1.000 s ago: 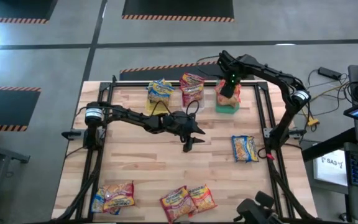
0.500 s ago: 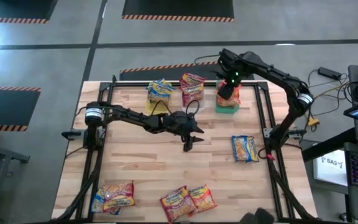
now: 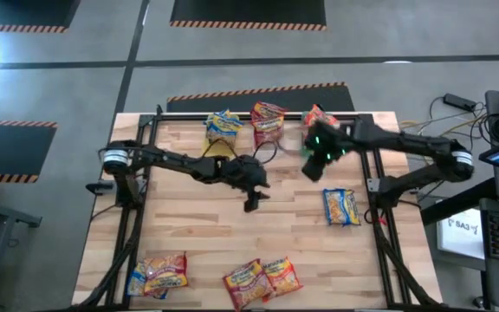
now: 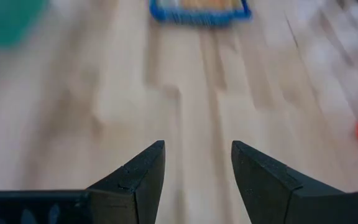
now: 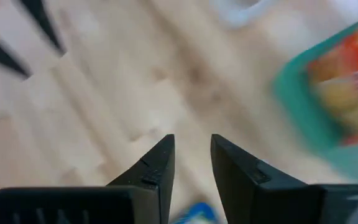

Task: Sort Maruchan noodles
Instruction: Put the right red noodle pack into the white bin

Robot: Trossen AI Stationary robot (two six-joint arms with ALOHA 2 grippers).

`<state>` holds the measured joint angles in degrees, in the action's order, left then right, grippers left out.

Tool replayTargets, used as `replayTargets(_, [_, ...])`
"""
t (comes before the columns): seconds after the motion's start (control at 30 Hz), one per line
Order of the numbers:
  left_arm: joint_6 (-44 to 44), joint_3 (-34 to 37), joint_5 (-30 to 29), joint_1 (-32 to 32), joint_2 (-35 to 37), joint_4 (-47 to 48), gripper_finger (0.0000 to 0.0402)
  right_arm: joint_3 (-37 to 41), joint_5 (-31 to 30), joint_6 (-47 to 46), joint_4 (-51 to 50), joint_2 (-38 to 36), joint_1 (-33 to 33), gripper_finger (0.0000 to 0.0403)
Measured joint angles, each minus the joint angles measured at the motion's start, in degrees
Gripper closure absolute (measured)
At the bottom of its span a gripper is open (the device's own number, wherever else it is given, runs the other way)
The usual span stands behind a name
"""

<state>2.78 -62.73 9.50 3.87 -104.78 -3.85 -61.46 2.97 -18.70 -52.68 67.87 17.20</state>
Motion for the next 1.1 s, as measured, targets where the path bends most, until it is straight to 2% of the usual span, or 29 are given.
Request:
replayTargets(0.1, [4.25,4.55,0.07,-2.41,2.61,0.80,0.0233,6.77,0.03,-6.65,5.95,-3.72,-6.27,0.0314])
replayTargets(0.23, [10.66,10.19,-0.74,-6.63,7.30,-5.99,0.0233,14.67,-0.19,-13.62,18.64,-6.97,-14.92,0.0319])
replayTargets(0.37, [17.03,14.37,-3.73,-11.25,10.25,-11.44,0.0233,21.29,-0.58,-17.24,34.82,-7.33,-23.26,0.0326])
replayTargets(0.5, [24.88,15.99,-4.04,-14.82,11.09,-11.27,0.0233,25.54,-1.47,-19.44,48.27,-5.05,-30.63,0.0330])
replayTargets(0.7, [36.67,16.37,-4.04,-21.65,11.13,-11.00,0.0233,26.53,-2.90,-21.58,59.16,1.20,-38.26,0.0324])
replayTargets(0.9, [41.71,14.51,-10.07,-29.12,11.13,-10.49,0.0233,23.63,-6.58,-25.00,61.08,8.69,-42.48,0.0329])
replayTargets(1.1, [51.31,13.70,-11.15,-32.48,11.13,-7.07,0.0233,17.77,-7.53,-31.00,61.20,16.06,-45.32,0.0333])
